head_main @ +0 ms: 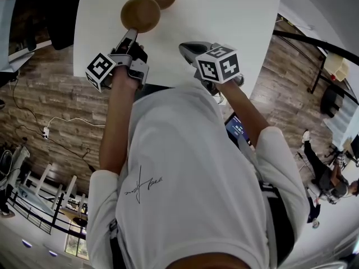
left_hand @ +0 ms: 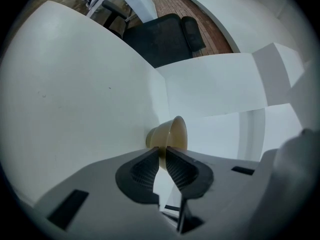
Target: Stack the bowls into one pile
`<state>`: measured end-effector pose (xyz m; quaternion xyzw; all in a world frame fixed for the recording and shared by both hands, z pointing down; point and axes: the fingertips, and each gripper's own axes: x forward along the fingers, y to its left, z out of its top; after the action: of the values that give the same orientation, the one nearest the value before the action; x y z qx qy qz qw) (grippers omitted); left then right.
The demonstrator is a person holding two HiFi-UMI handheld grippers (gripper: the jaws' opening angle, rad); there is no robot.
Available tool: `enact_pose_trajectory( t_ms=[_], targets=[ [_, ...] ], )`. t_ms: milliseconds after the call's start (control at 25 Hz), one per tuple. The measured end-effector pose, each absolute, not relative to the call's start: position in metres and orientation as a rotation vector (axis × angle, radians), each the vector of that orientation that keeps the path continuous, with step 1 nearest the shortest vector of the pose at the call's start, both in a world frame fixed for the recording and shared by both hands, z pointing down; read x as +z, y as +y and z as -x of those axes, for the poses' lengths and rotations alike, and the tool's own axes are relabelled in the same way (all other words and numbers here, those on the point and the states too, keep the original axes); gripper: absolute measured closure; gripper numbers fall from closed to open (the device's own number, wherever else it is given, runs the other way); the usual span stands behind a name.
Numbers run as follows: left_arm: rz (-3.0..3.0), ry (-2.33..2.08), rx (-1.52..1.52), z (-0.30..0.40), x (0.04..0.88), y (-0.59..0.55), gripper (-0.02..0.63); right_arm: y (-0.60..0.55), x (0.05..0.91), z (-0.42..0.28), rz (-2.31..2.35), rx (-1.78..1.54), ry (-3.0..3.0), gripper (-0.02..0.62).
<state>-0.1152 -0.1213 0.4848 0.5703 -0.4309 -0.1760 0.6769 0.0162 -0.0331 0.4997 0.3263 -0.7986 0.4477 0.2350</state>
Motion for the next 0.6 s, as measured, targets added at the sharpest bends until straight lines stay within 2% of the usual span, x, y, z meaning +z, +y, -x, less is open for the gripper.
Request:
enact_pose_trajectory(
  t_ms=[600],
  targets=[
    [-1.306, -0.930, -0.334, 0.081, 0.489, -0.151, 0.565, -0.037, 0.505, -0.036, -0.969, 1.292, -2.175, 0.584]
  ],
)
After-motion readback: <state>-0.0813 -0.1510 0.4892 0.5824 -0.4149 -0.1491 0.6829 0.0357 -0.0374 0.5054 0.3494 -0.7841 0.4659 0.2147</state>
